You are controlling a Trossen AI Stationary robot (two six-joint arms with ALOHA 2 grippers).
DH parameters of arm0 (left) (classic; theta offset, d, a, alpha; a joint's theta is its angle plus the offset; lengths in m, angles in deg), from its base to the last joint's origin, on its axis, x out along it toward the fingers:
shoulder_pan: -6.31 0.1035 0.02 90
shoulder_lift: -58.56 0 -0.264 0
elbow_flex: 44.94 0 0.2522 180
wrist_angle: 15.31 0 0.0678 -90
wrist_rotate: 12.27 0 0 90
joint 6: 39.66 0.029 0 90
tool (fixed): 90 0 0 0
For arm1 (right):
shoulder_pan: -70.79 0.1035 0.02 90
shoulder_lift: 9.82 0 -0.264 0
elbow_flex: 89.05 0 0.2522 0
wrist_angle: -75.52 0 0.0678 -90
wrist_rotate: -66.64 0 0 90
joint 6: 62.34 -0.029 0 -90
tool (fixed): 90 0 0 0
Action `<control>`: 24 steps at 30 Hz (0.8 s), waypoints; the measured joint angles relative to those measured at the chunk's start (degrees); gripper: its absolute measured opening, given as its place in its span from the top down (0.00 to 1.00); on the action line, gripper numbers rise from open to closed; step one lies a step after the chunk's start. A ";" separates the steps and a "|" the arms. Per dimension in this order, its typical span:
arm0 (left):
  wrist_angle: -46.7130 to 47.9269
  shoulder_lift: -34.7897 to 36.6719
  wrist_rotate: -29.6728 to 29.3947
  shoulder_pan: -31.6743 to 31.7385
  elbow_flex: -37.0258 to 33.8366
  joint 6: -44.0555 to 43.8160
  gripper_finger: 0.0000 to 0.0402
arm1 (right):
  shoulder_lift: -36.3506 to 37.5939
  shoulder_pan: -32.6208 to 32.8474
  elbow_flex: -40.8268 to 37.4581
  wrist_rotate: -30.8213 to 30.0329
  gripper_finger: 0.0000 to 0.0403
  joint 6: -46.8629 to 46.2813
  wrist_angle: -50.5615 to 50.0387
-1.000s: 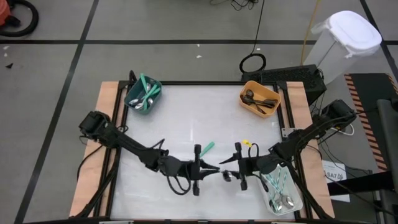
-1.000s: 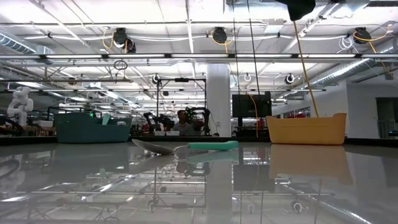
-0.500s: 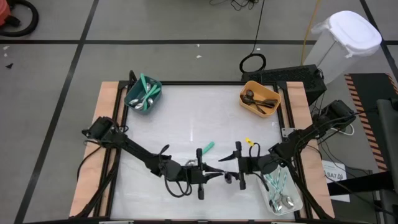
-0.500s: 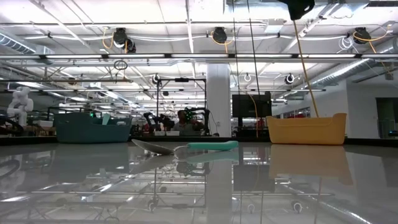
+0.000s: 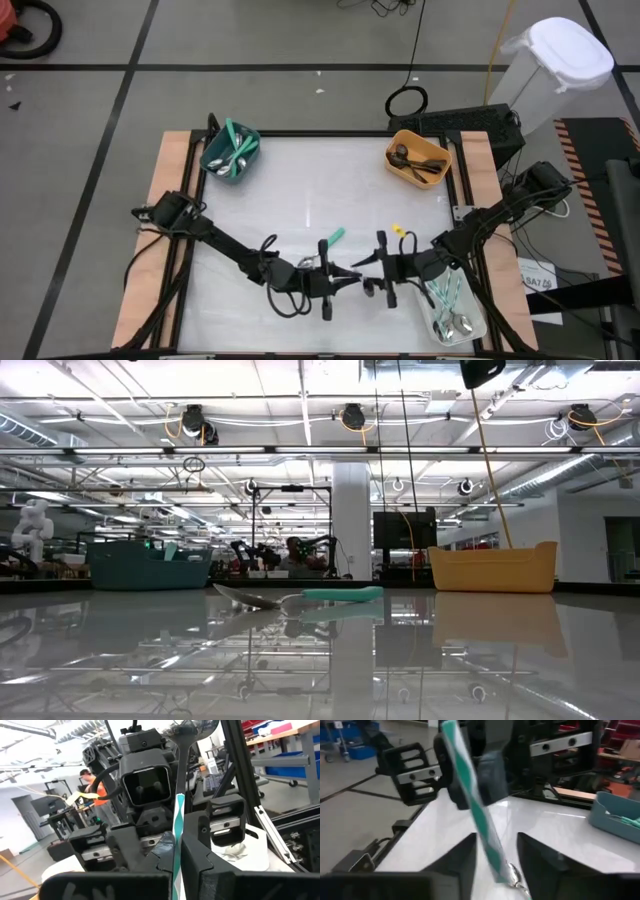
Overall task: Sort silverware by color (type)
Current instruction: Put the patterned green spoon into the white bin
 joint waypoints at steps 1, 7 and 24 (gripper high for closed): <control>-0.02 0.00 0.20 0.00 0.00 0.11 0.98 | 0.00 0.00 0.02 0.67 0.73 0.04 -0.15; 1.35 0.00 -0.34 0.00 0.00 -0.93 0.95 | 0.31 0.15 0.02 2.67 0.92 1.97 -2.37; 8.17 1.46 -12.04 -1.49 0.00 -2.80 0.56 | 13.84 2.54 0.54 2.74 0.92 -1.55 -29.47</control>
